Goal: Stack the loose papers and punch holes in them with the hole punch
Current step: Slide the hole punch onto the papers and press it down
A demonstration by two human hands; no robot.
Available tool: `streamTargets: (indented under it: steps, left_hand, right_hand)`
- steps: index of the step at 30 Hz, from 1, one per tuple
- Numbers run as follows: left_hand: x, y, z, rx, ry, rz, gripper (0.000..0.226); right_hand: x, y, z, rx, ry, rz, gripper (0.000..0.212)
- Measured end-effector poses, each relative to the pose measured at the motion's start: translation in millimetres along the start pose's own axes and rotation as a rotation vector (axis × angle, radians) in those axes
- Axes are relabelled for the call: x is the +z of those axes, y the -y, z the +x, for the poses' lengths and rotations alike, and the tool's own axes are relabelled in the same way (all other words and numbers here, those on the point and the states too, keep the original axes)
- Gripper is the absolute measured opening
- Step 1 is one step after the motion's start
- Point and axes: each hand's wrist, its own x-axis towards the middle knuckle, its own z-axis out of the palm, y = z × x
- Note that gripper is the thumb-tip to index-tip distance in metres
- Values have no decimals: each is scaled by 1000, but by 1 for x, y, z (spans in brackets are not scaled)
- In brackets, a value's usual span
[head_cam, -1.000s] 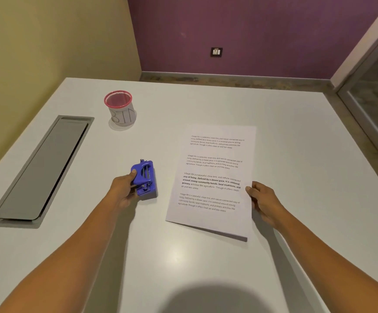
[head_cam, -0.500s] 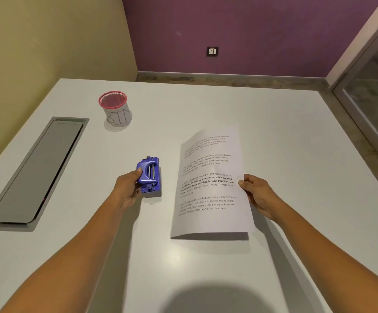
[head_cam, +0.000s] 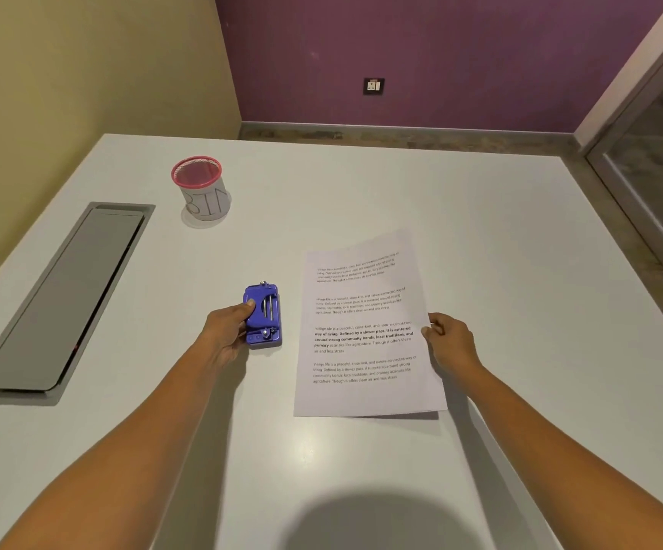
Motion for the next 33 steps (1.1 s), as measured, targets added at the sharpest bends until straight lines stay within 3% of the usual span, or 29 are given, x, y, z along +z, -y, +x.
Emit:
streamTargets:
  steps: [10, 16, 33]
  left_hand:
    - [-3, -2, 6, 9, -14, 34, 34]
    - [2, -1, 2, -5, 21, -3, 18]
    - [5, 2, -1, -21, 63, -32, 17]
  right_hand:
    - [-8, 1, -2, 12, 118, 386, 21]
    - [-2, 5, -5, -3, 149, 414, 22]
    - [9, 7, -4, -56, 148, 345, 23]
